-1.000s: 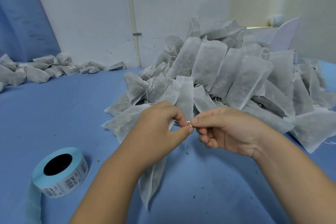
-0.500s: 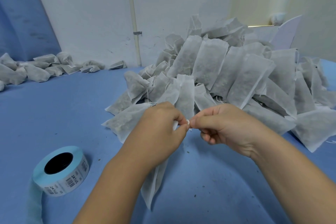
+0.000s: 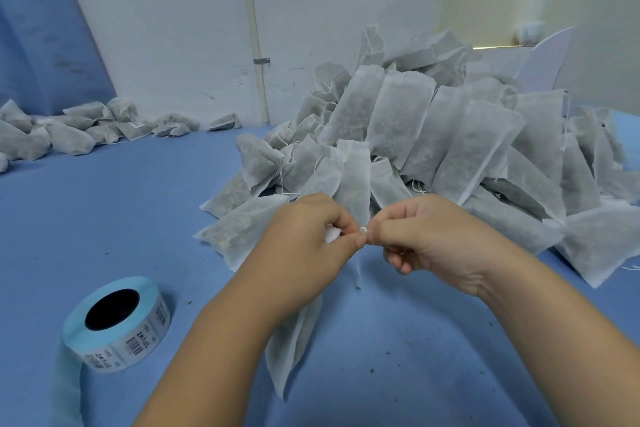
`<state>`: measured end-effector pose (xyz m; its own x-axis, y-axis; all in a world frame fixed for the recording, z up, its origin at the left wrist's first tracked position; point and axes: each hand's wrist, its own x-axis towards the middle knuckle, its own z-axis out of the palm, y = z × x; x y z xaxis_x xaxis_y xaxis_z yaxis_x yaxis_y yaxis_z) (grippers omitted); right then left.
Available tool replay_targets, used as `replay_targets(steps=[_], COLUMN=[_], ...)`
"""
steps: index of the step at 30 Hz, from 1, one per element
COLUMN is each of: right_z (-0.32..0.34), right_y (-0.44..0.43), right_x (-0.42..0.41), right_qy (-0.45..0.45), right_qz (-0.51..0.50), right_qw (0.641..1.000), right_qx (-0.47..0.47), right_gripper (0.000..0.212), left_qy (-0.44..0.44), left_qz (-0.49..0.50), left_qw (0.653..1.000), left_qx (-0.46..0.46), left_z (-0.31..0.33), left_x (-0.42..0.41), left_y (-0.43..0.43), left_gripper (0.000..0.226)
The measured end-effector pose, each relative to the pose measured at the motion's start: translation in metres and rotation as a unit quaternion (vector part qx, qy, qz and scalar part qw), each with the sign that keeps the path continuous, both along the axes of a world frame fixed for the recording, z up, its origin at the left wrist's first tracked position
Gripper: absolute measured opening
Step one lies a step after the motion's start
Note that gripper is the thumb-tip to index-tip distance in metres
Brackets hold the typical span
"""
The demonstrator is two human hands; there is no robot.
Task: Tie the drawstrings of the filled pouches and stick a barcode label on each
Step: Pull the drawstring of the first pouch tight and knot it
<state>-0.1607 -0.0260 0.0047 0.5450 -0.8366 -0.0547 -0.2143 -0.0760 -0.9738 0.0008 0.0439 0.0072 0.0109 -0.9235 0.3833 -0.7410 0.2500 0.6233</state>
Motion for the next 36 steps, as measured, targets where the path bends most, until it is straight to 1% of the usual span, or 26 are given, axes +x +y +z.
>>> replay_targets(steps=[3, 5, 9, 12, 17, 19, 21, 23, 24, 26, 27, 29, 30, 32, 33, 34, 36], right_z=[-0.0002, -0.0006, 0.0, -0.0001, 0.0012, 0.0016, 0.0028, 0.0033, 0.0037, 0.0034, 0.003, 0.0011, 0.0004, 0.001, 0.0006, -0.0002, -0.0001], right_y=[0.0004, 0.0006, 0.0005, 0.0004, 0.0006, 0.0008, 0.0022, 0.0032, 0.0036, 0.0027, 0.0017, 0.0003, 0.0004, 0.0035, 0.0051, 0.0057, 0.0058], right_x=[-0.0002, 0.0002, 0.0009, 0.0011, 0.0014, 0.0014, 0.0014, 0.001, 0.0005, -0.0009, -0.002, -0.0047, -0.0061, -0.0058, -0.0048, -0.0031, -0.0008], right_qy=[0.001, 0.001, -0.023, -0.048, -0.057, -0.047, -0.041, -0.025, -0.008, 0.026, 0.032, 0.032, 0.034, 0.034, 0.037, 0.042, 0.053], right_qz=[0.004, 0.007, 0.011, 0.014, 0.012, 0.012, 0.007, -0.002, -0.007, -0.017, -0.019, -0.007, 0.013, 0.069, 0.09, 0.104, 0.099], right_qw=[1.0, 1.0, 1.0, 0.999, 0.998, 0.999, 0.999, 0.999, 0.998, 0.994, 0.992, 0.99, 0.99, 0.988, 0.987, 0.985, 0.986], right_qx=[-0.01, -0.016, -0.005, 0.014, 0.022, 0.013, 0.0, -0.03, -0.056, -0.106, -0.122, -0.135, -0.137, -0.131, -0.129, -0.13, -0.126], right_gripper=[0.006, 0.007, 0.012, 0.019, 0.017, 0.013, 0.006, 0.003, 0.004, 0.006, 0.007, 0.014, 0.024, 0.052, 0.057, 0.053, 0.028], left_qy=[0.087, 0.134, 0.192, 0.219, 0.208, 0.207, 0.224, 0.221, 0.2, 0.159, 0.156, 0.17, 0.177, 0.181, 0.178, 0.176, 0.18], left_qz=[0.001, 0.001, -0.005, -0.016, -0.03, -0.028, -0.023, -0.006, 0.008, 0.029, 0.029, 0.019, 0.015, 0.012, 0.012, 0.011, 0.015], left_qw=[0.996, 0.989, 0.976, 0.97, 0.974, 0.975, 0.972, 0.973, 0.978, 0.985, 0.985, 0.983, 0.982, 0.981, 0.982, 0.982, 0.982], left_qx=[0.035, 0.063, 0.104, 0.108, 0.085, 0.077, 0.073, 0.069, 0.065, 0.059, 0.06, 0.065, 0.067, 0.067, 0.066, 0.065, 0.063], left_z=[-0.0009, -0.0017, -0.0016, -0.0017, -0.0025, -0.0027, -0.0021, -0.0021, -0.0027, -0.0033, -0.0028, -0.0015, -0.0008, -0.0006, -0.0007, -0.0006, -0.0005], left_x=[0.0008, 0.0016, 0.0031, 0.0034, 0.0038, 0.0035, 0.0034, 0.0036, 0.0041, 0.0047, 0.0045, 0.0044, 0.0043, 0.0045, 0.0047, 0.0048, 0.0063], left_y=[-0.0002, -0.0006, -0.0018, -0.0021, -0.0017, -0.0018, -0.0019, -0.0022, -0.0027, -0.003, -0.0025, -0.0014, -0.001, -0.0009, -0.0011, -0.0013, -0.0019], left_gripper=[0.018, 0.016, 0.02, 0.017, 0.012, 0.01, 0.008, 0.006, 0.008, 0.017, 0.021, 0.021, 0.02, 0.02, 0.021, 0.022, 0.023])
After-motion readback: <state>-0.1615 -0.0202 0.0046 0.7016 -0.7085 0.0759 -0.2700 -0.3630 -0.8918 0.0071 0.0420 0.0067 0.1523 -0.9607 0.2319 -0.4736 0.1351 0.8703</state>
